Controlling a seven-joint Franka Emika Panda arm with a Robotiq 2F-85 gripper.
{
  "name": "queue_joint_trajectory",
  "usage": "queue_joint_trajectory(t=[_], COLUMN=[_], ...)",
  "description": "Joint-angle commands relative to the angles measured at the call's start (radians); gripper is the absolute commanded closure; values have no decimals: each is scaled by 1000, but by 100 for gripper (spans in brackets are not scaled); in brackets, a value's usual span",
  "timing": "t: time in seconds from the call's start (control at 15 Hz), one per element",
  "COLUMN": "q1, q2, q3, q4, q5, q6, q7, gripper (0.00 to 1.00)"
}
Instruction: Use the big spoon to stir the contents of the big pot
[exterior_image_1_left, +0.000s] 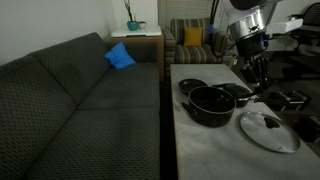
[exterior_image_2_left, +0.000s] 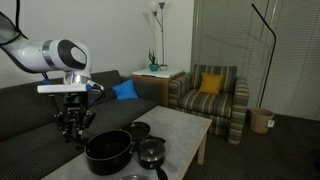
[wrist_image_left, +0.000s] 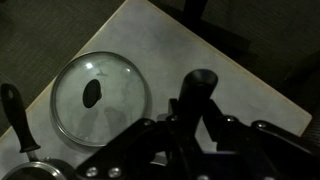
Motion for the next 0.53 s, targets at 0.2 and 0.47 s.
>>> queue_joint_trajectory(t=[0.2, 0.47], q1=[10, 17], q2=[106, 186], q3=[-22, -24], q4=[68, 136], q5=[-21, -15], q6=[188, 258], q7=[70, 79], gripper=[93, 93])
